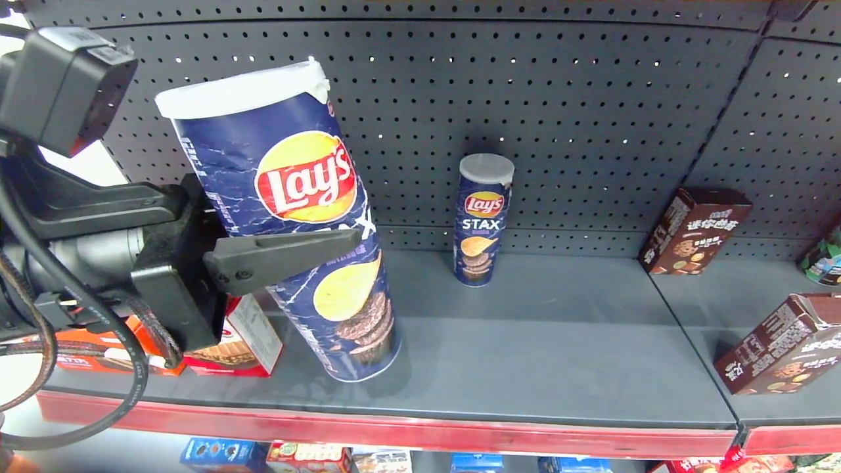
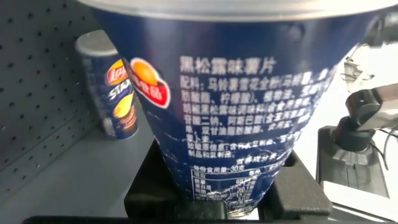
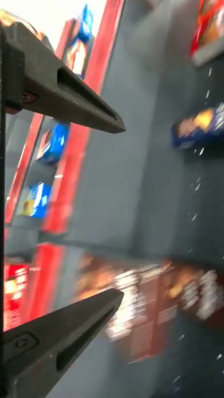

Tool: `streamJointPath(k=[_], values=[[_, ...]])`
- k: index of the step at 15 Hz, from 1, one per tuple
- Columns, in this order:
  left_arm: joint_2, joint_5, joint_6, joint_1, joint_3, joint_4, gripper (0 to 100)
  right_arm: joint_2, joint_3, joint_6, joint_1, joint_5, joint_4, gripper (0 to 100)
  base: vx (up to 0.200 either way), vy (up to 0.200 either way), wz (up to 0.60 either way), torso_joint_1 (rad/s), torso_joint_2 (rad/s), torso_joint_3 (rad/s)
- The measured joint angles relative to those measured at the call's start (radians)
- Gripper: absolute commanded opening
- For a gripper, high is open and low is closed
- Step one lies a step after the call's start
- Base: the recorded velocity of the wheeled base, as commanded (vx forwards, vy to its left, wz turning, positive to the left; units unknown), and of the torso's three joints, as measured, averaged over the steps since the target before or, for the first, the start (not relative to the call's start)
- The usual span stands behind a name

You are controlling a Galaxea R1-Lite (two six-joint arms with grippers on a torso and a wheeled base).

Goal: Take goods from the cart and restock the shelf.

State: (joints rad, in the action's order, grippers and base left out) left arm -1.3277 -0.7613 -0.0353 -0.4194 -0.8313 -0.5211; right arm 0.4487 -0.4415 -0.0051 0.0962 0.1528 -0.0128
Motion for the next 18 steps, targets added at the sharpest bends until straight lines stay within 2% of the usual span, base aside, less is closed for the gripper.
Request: streamJointPath(k=[2, 6, 8, 10, 12, 14, 16, 18], values=[[0.000, -0.001, 0.000, 0.012, 0.005, 0.001, 0, 0.176, -0.070, -0.008, 0.042, 0.018, 0.115, 100, 0.000, 0.000, 0.00, 0.000, 0.00, 0.000], [0.002, -0.005, 0.001, 0.032, 0.000, 0.008, 0, 0.539, -0.132, -0.020, 0.110, 0.037, 0.449, 100, 0.000, 0.000, 0.00, 0.000, 0.00, 0.000], [0.002, -0.005, 0.001, 0.035, 0.001, 0.007, 0, 0.704, -0.209, -0.041, 0.145, 0.074, 0.535, 100, 0.000, 0.000, 0.00, 0.000, 0.00, 0.000], [0.003, -0.006, 0.008, 0.035, -0.005, 0.007, 0, 0.839, -0.317, -0.096, 0.176, 0.185, 0.550, 100, 0.000, 0.000, 0.00, 0.000, 0.00, 0.000], [0.003, -0.007, 0.036, 0.034, -0.006, 0.001, 0, 0.933, -0.415, -0.150, 0.204, 0.347, 0.534, 100, 0.000, 0.000, 0.00, 0.000, 0.00, 0.000], [0.003, -0.008, 0.038, 0.033, -0.006, 0.001, 0, 1.009, -0.492, -0.199, 0.221, 0.443, 0.490, 100, 0.000, 0.000, 0.00, 0.000, 0.00, 0.000], [0.003, -0.012, 0.040, 0.033, -0.007, 0.000, 0, 1.070, -0.541, -0.264, 0.220, 0.539, 0.476, 100, 0.000, 0.000, 0.00, 0.000, 0.00, 0.000], [0.003, -0.022, 0.040, 0.031, -0.007, 0.001, 0, 1.143, -0.598, -0.354, 0.183, 0.687, 0.476, 100, 0.000, 0.000, 0.00, 0.000, 0.00, 0.000]])
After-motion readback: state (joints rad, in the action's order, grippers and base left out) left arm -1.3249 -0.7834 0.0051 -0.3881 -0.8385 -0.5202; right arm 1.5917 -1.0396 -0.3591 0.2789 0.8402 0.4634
